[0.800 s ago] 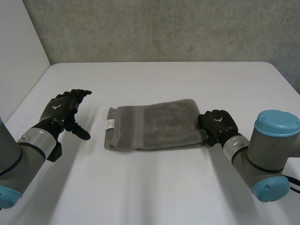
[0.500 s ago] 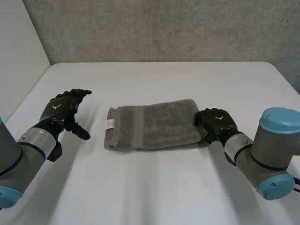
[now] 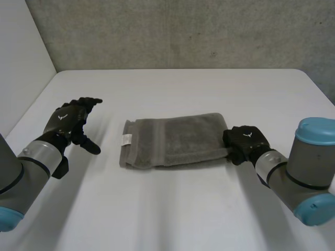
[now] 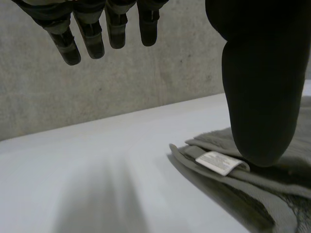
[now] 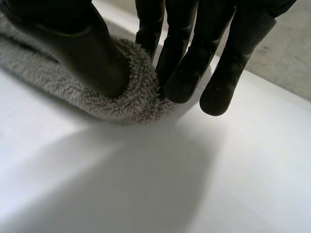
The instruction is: Fold the laundry
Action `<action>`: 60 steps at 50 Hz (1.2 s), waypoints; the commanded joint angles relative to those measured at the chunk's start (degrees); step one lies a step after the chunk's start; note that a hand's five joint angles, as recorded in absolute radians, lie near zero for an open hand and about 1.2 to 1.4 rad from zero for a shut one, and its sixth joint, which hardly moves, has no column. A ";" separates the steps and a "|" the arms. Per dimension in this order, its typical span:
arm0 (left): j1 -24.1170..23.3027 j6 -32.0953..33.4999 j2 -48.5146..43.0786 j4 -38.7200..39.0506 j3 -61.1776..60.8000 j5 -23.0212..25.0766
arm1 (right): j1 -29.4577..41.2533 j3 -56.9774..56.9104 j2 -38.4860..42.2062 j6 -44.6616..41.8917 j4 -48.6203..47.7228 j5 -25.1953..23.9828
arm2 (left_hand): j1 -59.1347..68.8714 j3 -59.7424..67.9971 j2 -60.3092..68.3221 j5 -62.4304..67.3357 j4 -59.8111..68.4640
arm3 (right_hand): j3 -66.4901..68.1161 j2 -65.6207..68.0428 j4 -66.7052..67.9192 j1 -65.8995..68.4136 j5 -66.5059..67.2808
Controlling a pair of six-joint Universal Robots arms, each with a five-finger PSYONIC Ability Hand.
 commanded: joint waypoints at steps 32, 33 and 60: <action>-13.63 -2.61 2.18 -21.56 28.69 -9.50 | 34.57 -25.93 9.94 -28.43 10.93 11.31 | -0.01 0.48 0.50 -2.10 0.52 | -55.24 -52.85 -55.43 -54.10 -54.21; -13.63 -2.61 2.17 -21.56 28.69 -9.50 | 34.04 -25.06 7.40 -25.80 11.02 12.63 | -0.01 0.48 0.50 -2.10 0.52 | -62.04 -59.64 -62.23 -60.89 -61.01; -20.93 -2.52 -21.56 -20.33 28.17 -9.77 | 14.43 -16.78 7.71 7.26 11.81 1.14 | -0.01 0.48 0.50 -2.10 0.52 | -66.57 -64.17 -66.75 -65.42 -65.54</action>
